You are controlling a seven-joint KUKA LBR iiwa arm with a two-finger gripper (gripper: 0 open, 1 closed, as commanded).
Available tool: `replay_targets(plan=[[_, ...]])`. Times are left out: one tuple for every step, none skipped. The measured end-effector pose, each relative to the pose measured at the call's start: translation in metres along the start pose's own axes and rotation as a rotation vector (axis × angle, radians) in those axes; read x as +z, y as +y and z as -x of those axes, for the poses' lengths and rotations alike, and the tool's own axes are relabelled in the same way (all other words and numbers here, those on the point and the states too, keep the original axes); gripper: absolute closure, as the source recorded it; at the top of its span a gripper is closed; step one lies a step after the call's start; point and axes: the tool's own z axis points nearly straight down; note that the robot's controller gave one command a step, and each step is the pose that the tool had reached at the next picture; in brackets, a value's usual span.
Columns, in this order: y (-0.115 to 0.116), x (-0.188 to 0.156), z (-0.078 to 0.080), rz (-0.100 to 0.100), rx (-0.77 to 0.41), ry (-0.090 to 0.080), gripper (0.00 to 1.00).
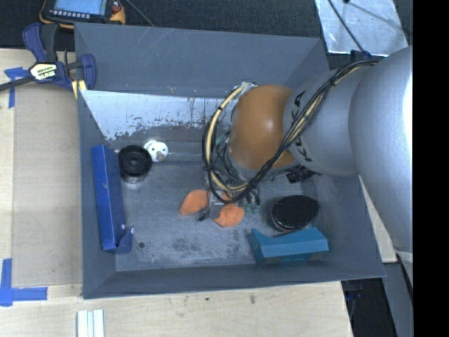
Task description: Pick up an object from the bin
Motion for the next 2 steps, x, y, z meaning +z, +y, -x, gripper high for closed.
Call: replay_targets(plan=[[-0.016, 0.0, -0.011, 0.0, -0.006, 0.0, 1.0], [0.009, 0.0, 0.014, 0.0, -0.011, 0.0, 1.0]])
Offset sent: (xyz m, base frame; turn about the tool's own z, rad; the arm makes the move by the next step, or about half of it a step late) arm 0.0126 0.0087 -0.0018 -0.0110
